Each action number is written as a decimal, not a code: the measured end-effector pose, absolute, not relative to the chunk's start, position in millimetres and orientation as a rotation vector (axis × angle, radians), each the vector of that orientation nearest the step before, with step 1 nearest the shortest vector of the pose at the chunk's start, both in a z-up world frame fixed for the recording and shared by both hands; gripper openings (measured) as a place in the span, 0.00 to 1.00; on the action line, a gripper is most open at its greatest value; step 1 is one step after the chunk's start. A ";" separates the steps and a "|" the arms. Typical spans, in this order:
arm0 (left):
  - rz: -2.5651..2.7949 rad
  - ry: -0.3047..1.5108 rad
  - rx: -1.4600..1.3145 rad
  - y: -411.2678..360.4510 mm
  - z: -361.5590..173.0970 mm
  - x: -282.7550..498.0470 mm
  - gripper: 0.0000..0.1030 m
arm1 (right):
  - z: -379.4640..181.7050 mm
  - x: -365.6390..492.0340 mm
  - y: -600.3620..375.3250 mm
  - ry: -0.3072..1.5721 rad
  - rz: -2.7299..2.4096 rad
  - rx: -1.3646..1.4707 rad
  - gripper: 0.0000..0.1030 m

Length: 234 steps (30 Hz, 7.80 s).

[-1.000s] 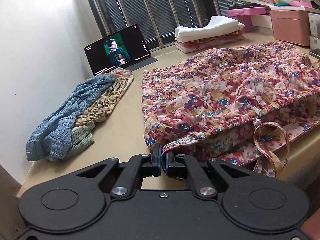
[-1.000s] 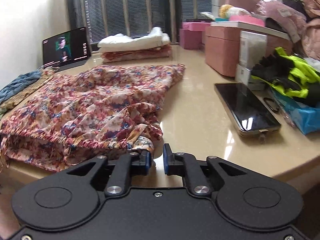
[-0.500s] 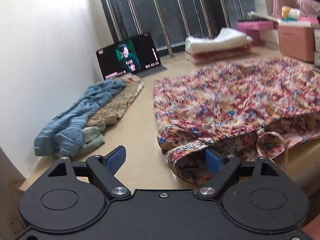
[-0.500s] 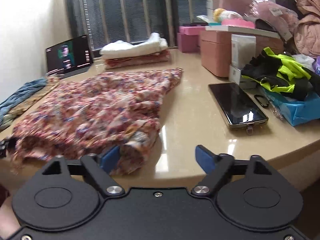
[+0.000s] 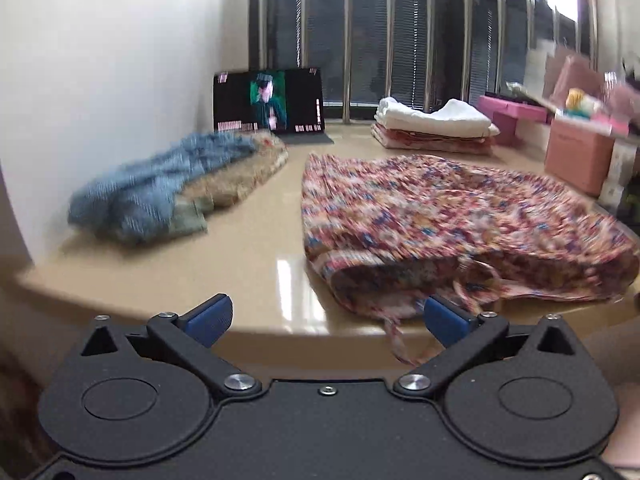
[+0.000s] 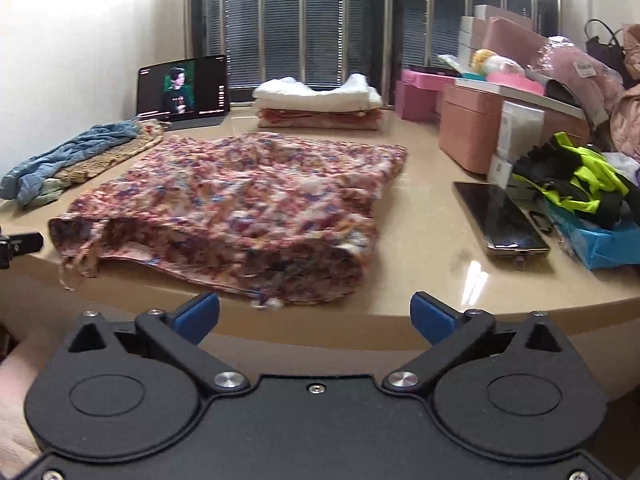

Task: Fold clothes

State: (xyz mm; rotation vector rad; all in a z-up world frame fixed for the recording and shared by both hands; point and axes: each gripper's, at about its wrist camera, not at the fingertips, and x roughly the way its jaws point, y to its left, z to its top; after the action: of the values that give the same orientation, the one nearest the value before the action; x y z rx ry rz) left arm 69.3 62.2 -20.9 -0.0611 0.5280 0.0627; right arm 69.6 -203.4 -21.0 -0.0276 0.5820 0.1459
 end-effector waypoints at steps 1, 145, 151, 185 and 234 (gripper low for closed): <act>0.060 0.530 -0.071 60.5 -23.2 65.0 1.00 | -21.6 68.7 -199.1 0.587 0.157 -0.028 1.00; -0.116 0.583 0.134 19.7 -9.5 143.3 0.86 | 0.8 169.7 -111.4 0.483 0.547 -0.164 0.06; -0.192 0.568 0.061 33.5 -7.7 120.1 0.94 | -9.8 163.9 -110.3 0.547 0.593 -0.222 0.21; 0.041 0.579 0.068 45.9 -28.6 166.5 0.67 | -30.1 124.3 -228.3 0.551 0.152 0.016 0.34; -0.080 0.648 -0.109 84.6 -29.6 187.3 0.24 | 22.0 433.2 28.5 1.074 0.480 0.097 0.46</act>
State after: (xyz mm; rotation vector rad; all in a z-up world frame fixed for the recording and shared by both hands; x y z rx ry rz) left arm 187.3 84.6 -29.6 -0.1089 0.6479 -0.0795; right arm 433.2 28.5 22.0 0.0972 1.0742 0.4795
